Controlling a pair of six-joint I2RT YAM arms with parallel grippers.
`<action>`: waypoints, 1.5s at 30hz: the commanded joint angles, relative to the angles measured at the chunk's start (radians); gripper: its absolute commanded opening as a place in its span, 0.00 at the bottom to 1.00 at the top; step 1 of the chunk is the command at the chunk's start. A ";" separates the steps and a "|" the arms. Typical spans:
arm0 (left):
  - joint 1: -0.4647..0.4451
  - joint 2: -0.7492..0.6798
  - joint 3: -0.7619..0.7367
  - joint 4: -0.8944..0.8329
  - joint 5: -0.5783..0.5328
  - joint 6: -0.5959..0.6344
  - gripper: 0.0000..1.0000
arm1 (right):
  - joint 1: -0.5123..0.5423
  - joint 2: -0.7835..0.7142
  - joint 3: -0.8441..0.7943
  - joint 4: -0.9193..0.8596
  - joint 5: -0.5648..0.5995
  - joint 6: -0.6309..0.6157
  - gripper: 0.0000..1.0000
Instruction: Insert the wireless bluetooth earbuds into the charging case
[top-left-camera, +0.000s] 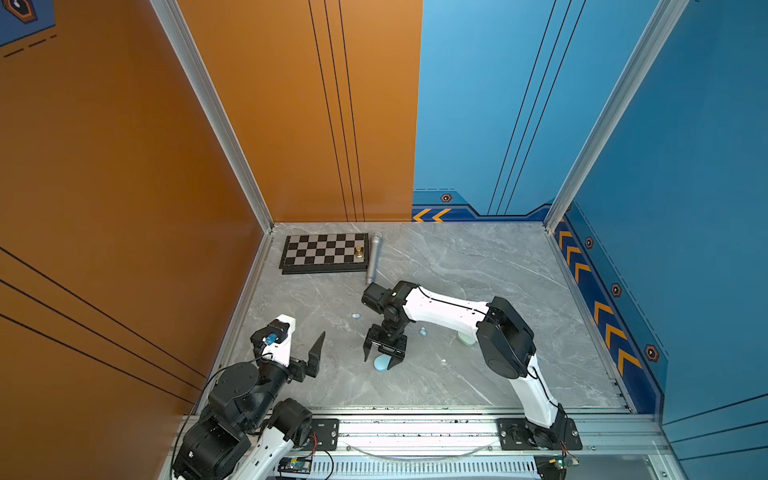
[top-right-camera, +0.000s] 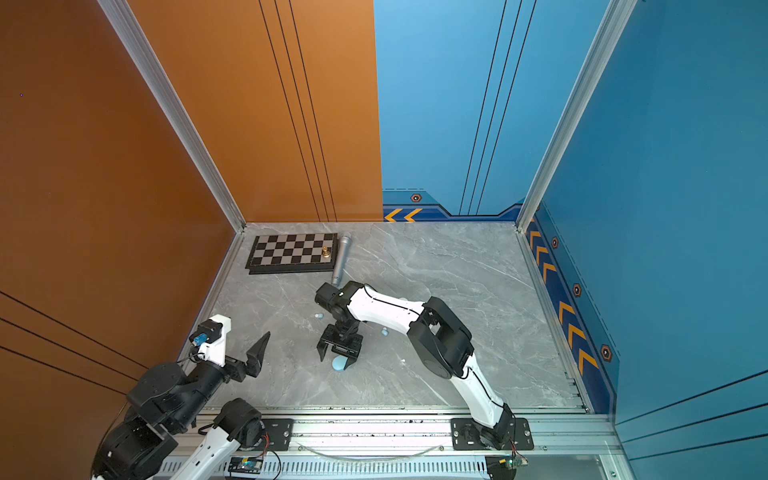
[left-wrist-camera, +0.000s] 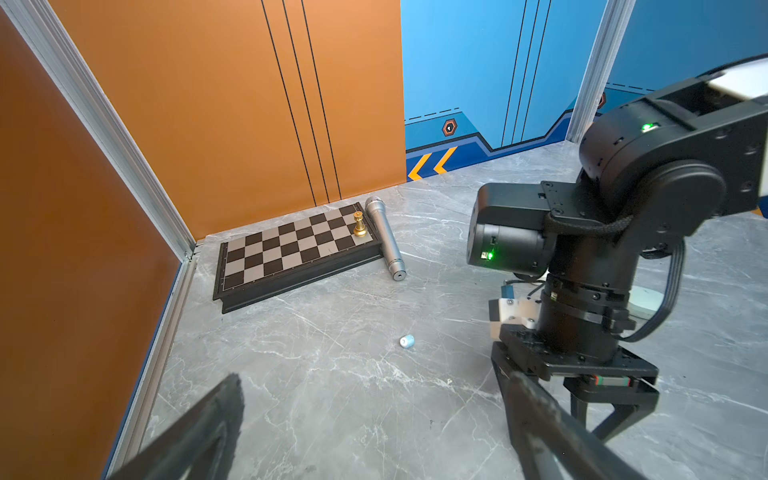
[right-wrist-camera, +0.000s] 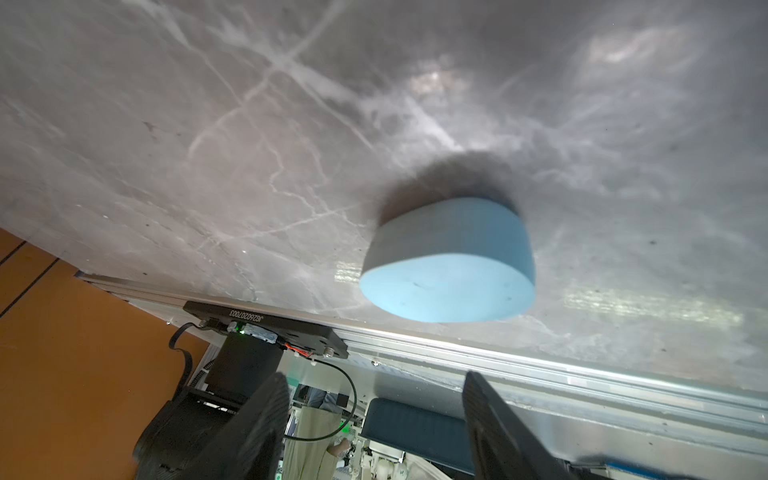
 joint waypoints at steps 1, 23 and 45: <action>-0.013 -0.021 0.011 -0.027 0.011 0.018 0.98 | 0.006 -0.008 -0.009 -0.054 -0.028 0.043 0.67; -0.048 -0.007 0.019 -0.046 0.002 0.073 0.98 | -0.074 0.273 0.343 -0.069 0.095 -0.122 0.64; -0.070 0.028 0.019 -0.034 -0.026 0.141 0.98 | 0.153 -0.160 -0.142 0.459 0.662 -1.144 0.68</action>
